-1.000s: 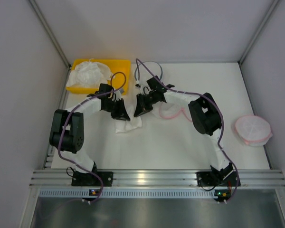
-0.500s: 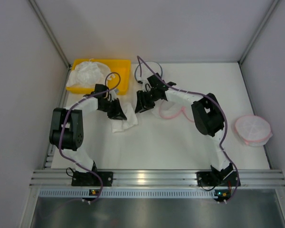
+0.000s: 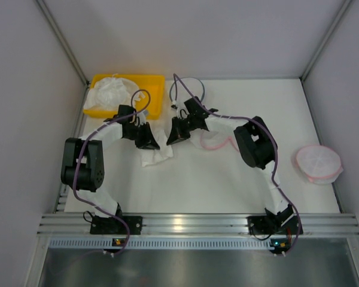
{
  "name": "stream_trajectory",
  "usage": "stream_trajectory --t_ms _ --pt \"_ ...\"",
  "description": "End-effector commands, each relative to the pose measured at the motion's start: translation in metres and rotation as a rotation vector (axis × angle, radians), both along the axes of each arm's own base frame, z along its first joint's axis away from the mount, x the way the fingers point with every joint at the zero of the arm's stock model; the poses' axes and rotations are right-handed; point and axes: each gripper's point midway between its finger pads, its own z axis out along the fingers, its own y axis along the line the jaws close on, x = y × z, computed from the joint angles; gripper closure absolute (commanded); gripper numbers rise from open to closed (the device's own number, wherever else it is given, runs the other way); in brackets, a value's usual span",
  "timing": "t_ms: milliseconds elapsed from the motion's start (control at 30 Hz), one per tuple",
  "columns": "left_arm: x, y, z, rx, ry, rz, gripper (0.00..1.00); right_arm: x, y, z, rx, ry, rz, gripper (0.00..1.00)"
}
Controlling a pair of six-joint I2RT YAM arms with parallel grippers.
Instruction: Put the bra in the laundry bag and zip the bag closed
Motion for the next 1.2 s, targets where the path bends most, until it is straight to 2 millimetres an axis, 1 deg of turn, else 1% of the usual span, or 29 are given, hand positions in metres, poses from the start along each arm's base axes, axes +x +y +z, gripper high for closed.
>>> stream_trajectory --t_ms 0,33,67,167,233,267,333,367,433,467,567,600,633,667,700,733,800,867,933,1000,1033,1067,1167 --pt "0.015 -0.003 0.029 -0.042 -0.084 0.03 1.0 -0.005 0.011 0.022 0.096 -0.036 0.029 1.0" --pt "0.018 -0.005 0.033 -0.055 -0.088 0.035 1.0 -0.005 0.012 0.024 0.104 -0.048 0.032 1.0" --pt "0.018 -0.008 0.036 -0.073 -0.091 0.03 1.0 -0.011 0.013 0.023 0.103 -0.046 0.041 1.0" --pt "0.021 -0.012 0.036 -0.071 -0.101 0.02 1.0 -0.015 0.013 0.024 0.103 -0.045 0.047 1.0" --pt "0.018 -0.012 0.022 -0.05 -0.067 0.022 1.0 -0.015 0.012 0.025 0.1 -0.052 0.051 1.0" --pt "0.015 -0.012 0.01 -0.043 -0.035 0.024 1.0 -0.014 0.01 0.026 0.096 -0.052 0.048 1.0" --pt "0.012 -0.01 -0.002 -0.033 -0.009 0.02 1.0 -0.015 0.009 0.027 0.094 -0.046 0.047 0.99" --pt "0.007 -0.009 -0.013 -0.026 0.023 0.022 1.0 -0.012 0.006 0.028 0.098 -0.043 0.038 0.86" --pt "0.003 -0.011 -0.021 -0.039 0.042 0.02 1.0 -0.011 0.002 0.028 0.109 -0.014 0.026 0.68" --pt "0.0 -0.011 -0.026 -0.042 0.058 0.021 1.0 -0.012 0.002 0.029 0.12 -0.001 0.026 0.54" --pt "0.001 -0.014 -0.029 -0.062 0.068 0.023 1.0 -0.017 0.002 0.03 0.153 0.048 0.028 0.37" --pt "0.002 -0.015 -0.028 -0.068 0.067 0.021 1.0 -0.019 0.003 0.032 0.169 0.05 0.029 0.35" --pt "0.004 -0.016 -0.028 -0.071 0.068 0.025 1.0 -0.016 0.007 0.038 0.205 0.046 0.012 0.29" --pt "0.003 -0.016 -0.03 -0.075 0.078 0.025 1.0 -0.02 0.006 0.03 0.196 0.065 -0.001 0.04" --pt "0.007 -0.017 -0.029 -0.08 0.075 0.026 1.0 -0.022 0.007 0.027 0.19 0.074 -0.016 0.01" --pt "0.007 -0.018 -0.03 -0.082 0.078 0.025 1.0 -0.022 0.007 0.024 0.184 0.066 -0.022 0.01" --pt "0.008 -0.019 -0.031 -0.091 0.09 0.027 1.0 -0.027 0.011 0.016 0.156 0.042 0.001 0.0" --pt "0.005 -0.022 -0.033 -0.115 0.107 0.019 1.0 -0.028 0.015 0.004 0.105 0.024 -0.008 0.01" --pt "0.006 -0.025 -0.031 -0.145 0.117 0.023 1.0 -0.023 0.019 -0.001 0.086 -0.018 -0.02 0.01" --pt "0.006 -0.029 -0.028 -0.193 0.129 0.024 1.0 -0.025 0.018 -0.015 0.041 -0.019 -0.018 0.01" --pt "0.005 -0.03 -0.028 -0.207 0.138 0.025 1.0 -0.021 0.02 -0.017 0.028 -0.035 -0.029 0.01" --pt "0.005 -0.03 -0.028 -0.218 0.148 0.026 1.0 -0.022 0.022 -0.024 0.026 -0.038 -0.019 0.01" --pt "0.006 -0.028 -0.029 -0.243 0.166 0.038 1.0 -0.025 0.026 -0.035 0.037 -0.072 0.01 0.01"
